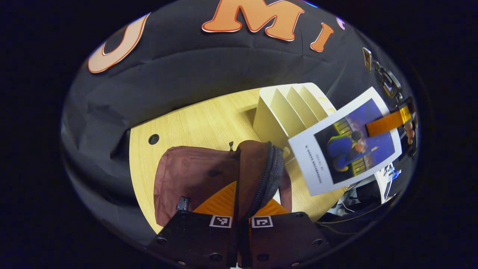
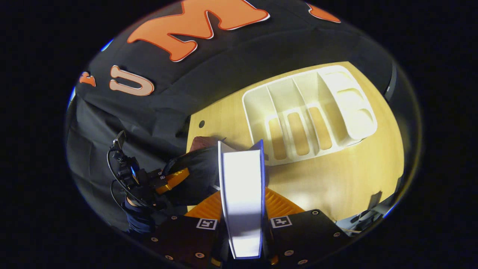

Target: Open the schoolbag, grab two books from the bookshelf and put them into the schoolbag.

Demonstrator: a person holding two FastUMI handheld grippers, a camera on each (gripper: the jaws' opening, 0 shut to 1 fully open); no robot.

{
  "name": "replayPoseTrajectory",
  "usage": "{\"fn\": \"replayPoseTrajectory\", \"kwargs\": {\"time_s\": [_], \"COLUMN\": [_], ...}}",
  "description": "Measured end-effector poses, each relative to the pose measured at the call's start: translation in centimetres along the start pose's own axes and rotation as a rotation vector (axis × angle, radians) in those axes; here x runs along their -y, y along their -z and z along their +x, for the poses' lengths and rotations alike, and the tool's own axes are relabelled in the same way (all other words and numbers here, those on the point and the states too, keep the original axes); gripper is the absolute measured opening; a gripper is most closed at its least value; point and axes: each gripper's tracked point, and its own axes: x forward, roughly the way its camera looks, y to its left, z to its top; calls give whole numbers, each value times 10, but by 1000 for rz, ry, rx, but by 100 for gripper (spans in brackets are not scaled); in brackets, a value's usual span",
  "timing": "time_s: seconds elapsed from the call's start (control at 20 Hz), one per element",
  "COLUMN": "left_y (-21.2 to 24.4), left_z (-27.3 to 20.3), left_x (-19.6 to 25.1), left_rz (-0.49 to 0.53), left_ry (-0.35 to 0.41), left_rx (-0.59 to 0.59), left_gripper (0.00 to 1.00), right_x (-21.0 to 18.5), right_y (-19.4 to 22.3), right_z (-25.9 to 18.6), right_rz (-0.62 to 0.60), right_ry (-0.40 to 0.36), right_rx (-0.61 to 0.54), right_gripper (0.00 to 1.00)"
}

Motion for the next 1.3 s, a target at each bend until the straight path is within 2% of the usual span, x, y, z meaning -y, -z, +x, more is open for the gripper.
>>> {"fn": "replayPoseTrajectory", "kwargs": {"time_s": [0.25,0.55,0.85,1.0,1.3], "left_y": [-8,-16,-19,-19,-23], "left_z": [-3,-4,-10,-12,-19], "left_x": [2,5,8,13,16], "left_rz": [37,47,40,34,46], "left_ry": [-3,12,28,44,57], "left_rx": [1,22,55,76,118], "left_gripper": [5,5,5,5,5], "right_x": [-9,-29,-55,-61,-76], "right_y": [31,41,45,46,45], "right_z": [46,81,120,140,171], "right_rz": [122,136,104,96,134], "right_ry": [-96,-159,-202,-200,-221], "right_rx": [-13,14,28,32,24], "right_gripper": [37,37,37,37,37]}}
